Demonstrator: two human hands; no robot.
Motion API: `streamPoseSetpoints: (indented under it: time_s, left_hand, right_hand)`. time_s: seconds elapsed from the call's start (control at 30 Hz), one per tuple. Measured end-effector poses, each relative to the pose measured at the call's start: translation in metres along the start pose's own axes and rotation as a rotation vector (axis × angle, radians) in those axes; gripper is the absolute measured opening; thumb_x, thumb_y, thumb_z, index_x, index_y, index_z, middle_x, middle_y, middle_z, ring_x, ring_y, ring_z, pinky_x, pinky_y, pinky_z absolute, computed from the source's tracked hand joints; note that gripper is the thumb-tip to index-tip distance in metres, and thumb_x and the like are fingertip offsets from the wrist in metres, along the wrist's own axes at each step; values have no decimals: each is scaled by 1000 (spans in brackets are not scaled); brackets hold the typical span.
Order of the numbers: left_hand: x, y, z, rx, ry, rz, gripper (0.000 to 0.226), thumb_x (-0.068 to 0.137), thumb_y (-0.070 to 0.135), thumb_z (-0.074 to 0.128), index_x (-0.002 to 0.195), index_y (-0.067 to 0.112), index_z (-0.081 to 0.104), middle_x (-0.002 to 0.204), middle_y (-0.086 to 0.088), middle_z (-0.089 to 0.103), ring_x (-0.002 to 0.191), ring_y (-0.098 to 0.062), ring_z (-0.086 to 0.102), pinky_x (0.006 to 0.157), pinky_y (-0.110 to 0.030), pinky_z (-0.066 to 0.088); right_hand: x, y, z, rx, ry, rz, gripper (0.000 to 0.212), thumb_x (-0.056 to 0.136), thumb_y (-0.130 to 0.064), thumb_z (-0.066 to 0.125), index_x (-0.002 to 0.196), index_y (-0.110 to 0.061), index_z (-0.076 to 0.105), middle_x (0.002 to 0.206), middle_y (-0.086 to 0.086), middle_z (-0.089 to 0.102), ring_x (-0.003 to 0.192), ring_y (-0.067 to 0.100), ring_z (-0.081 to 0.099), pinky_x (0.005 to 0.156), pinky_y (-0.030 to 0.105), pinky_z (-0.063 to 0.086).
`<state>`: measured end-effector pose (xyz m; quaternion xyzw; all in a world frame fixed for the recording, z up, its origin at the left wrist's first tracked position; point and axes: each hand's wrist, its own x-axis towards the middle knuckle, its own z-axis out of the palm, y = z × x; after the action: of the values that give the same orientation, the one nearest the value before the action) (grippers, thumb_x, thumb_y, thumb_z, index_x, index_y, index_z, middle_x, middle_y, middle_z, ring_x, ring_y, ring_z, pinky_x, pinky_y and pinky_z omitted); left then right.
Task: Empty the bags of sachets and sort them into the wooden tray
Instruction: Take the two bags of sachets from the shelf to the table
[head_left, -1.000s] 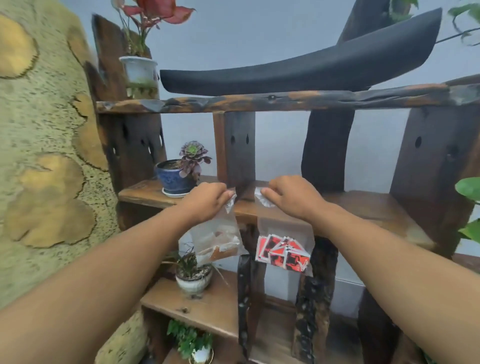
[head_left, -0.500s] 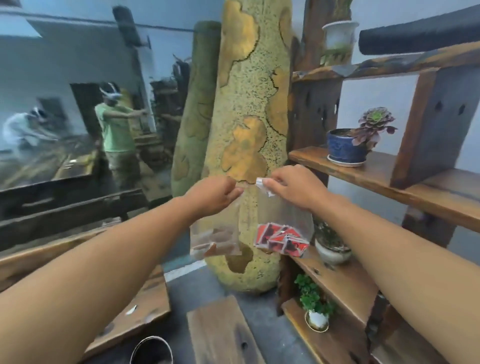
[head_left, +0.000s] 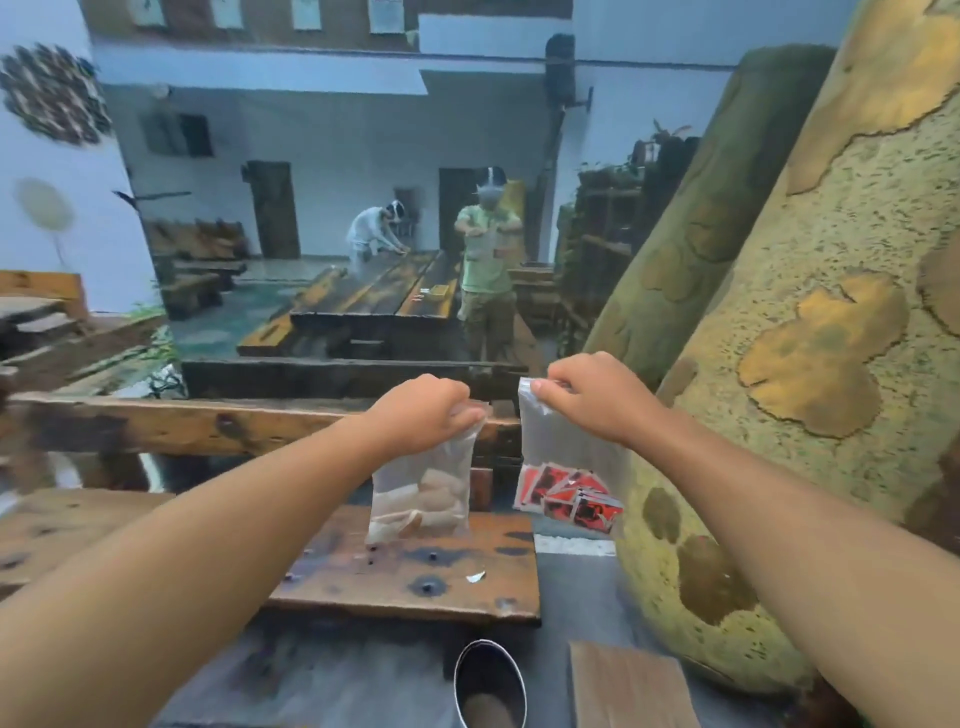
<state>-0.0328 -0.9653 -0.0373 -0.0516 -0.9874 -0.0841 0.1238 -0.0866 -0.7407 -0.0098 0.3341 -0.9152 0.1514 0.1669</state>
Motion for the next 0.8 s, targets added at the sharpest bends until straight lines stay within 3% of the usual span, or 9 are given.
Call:
streamPoseSetpoints:
  time_s: [0.1,0.23,0.37,0.43,0.53,0.6,0.8]
  left_hand:
    - [-27,-67,-17,-18,44,-121,41,97,48,50,80,12,59,73,-3,62,67,-23,60,62,-38,50]
    - [-73,-139,-43,-21,100,-245,42,97,47,50,76,11,58,71,-4,61,65,-24,58,58,-36,45]
    - [-127,-194,-64,10,134,-389,42,95,53,48,80,16,61,73,-1,63,68,-23,61,62,-38,51]
    - [-156,-213,-73,38,146,-447,40,93,57,45,82,22,62,74,3,63,69,-18,61,61,-38,53]
    - [-196,-235,-84,97,190,-588,36,98,44,51,66,28,47,66,9,51,61,-12,51,51,-30,35]
    - [-221,-246,-90,140,217,-691,41,97,45,52,63,26,42,63,6,49,61,-18,51,51,-32,29]
    - [-290,-250,-98,216,239,-964,45,98,45,51,61,22,38,60,3,45,58,-22,45,54,-36,32]
  right_hand:
    - [39,-56,34,60,-35,-81,46,95,-43,51,62,-11,55,59,2,57,60,22,55,54,37,41]
    - [78,-132,70,149,-84,-209,47,98,-40,51,56,-20,44,56,-2,49,52,14,47,48,30,28]
    - [107,-207,97,242,-127,-339,46,98,-40,52,57,-22,47,58,-2,52,53,14,49,50,28,32]
    - [118,-242,111,287,-152,-416,45,98,-41,53,59,-19,53,59,1,56,54,17,53,52,32,39]
    - [132,-291,133,329,-208,-546,43,98,-43,52,63,-17,58,61,5,60,58,23,59,54,36,44]
    - [141,-322,148,341,-235,-636,45,97,-44,51,64,-15,59,61,4,60,58,23,58,54,37,43]
    - [151,-399,177,416,-301,-923,46,98,-46,50,65,-15,59,61,3,60,59,22,56,55,39,42]
